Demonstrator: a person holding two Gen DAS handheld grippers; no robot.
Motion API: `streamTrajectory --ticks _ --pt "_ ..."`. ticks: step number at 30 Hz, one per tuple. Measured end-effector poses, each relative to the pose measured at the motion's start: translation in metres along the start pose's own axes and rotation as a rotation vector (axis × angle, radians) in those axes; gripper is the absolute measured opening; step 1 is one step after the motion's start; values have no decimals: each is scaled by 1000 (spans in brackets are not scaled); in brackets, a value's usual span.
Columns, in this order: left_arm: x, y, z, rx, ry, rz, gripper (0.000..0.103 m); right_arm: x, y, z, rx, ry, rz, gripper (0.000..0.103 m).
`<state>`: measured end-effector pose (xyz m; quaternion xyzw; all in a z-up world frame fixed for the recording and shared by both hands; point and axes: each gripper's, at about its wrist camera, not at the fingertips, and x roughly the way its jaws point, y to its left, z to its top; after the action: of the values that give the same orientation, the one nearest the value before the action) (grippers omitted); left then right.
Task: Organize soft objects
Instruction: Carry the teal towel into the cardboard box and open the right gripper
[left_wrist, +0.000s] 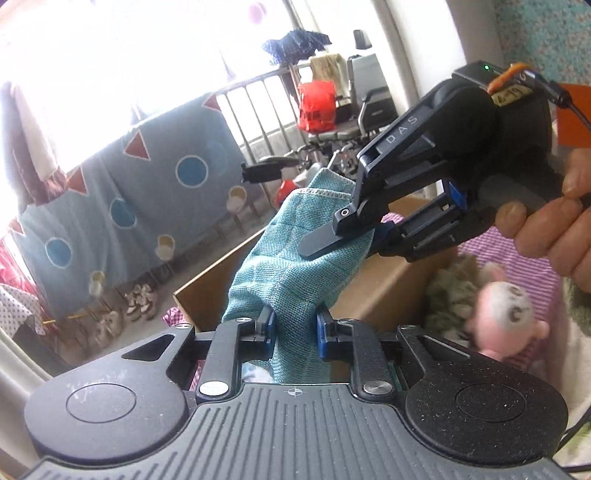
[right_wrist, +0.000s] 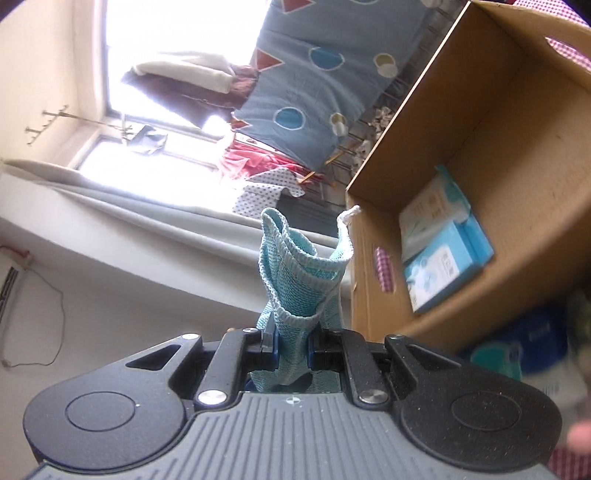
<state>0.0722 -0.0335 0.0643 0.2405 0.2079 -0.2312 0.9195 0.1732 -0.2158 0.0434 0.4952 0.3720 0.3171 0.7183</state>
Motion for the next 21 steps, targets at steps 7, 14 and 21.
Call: streamTrajectory --ticks 7,14,21 --pt "68 28 -4 -32 134 -52 22 60 -47 43 121 107 -151 14" --pt "91 62 -13 -150 191 -130 49 89 -82 57 199 192 -277 13" --pt "62 102 -31 -413 112 -190 57 105 -76 53 153 273 -422 13"
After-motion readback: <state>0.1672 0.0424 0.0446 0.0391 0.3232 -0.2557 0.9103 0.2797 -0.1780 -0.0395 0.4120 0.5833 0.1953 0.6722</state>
